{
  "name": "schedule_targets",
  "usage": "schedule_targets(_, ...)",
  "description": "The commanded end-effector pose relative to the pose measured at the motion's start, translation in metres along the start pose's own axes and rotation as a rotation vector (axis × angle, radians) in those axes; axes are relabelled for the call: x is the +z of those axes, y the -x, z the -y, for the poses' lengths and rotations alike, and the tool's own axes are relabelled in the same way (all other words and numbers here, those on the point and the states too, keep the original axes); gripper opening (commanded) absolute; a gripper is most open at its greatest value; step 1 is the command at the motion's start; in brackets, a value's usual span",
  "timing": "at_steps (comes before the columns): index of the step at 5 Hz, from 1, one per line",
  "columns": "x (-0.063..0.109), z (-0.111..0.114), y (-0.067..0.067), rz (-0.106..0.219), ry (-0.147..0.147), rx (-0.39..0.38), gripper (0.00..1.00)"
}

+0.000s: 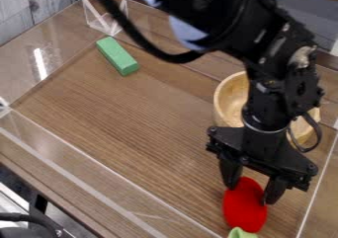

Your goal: Move the red object to the right side of the table

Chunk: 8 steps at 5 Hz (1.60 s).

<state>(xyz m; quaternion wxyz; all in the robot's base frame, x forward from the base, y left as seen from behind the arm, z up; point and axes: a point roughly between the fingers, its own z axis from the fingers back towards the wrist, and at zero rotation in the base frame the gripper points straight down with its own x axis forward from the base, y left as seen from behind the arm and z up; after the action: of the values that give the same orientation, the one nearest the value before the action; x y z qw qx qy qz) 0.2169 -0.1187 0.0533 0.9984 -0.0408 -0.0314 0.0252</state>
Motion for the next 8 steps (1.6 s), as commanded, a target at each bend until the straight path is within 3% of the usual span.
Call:
schedule_targets(1,0.007,-0.005,0.006,0.032,0.025,-0.007,1.00)
schedule_targets(4,0.017,-0.012,0.007,0.032,0.049,-0.200,1.00)
schedule_targets(6,0.003,-0.029,0.003,0.044,0.050,-0.179,1.00)
schedule_targets(8,0.008,-0.020,-0.002,0.045,0.046,-0.233,1.00)
